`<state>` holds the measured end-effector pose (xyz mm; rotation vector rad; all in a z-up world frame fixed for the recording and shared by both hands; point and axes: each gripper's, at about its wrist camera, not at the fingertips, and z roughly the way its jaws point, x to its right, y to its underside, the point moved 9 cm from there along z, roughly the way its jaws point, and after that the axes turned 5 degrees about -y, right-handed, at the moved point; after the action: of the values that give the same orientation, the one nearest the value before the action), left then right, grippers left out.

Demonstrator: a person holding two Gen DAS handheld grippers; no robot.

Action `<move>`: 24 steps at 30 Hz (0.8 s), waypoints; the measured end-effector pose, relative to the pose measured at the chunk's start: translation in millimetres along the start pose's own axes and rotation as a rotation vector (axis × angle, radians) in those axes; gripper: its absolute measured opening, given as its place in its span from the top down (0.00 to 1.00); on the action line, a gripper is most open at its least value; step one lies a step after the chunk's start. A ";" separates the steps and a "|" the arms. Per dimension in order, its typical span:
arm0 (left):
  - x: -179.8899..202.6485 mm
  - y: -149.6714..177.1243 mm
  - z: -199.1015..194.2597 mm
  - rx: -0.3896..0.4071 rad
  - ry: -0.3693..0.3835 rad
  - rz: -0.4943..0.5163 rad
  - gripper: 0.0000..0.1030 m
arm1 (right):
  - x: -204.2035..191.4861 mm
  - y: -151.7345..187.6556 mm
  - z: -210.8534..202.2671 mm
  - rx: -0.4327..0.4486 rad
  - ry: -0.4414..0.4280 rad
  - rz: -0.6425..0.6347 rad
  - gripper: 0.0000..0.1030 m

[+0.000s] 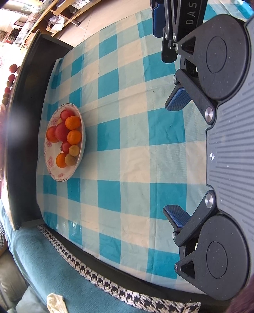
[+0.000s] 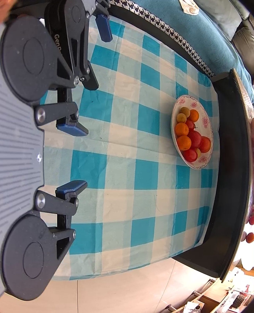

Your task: Organize fruits

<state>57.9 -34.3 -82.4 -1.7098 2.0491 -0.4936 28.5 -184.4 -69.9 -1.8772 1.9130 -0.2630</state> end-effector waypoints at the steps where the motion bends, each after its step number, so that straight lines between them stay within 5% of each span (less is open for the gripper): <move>1: 0.0 0.7 -0.6 -0.002 -0.001 -0.001 0.00 | -0.1 0.8 -0.3 0.000 -0.001 0.001 0.51; 24: -2.6 5.1 -9.2 0.022 -0.032 0.012 0.01 | -4.7 9.2 -2.9 -0.003 -0.002 -0.002 0.51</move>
<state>49.1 -30.9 -77.0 -1.6811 2.0233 -0.4806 18.9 -179.7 -70.5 -1.8802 1.9117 -0.2595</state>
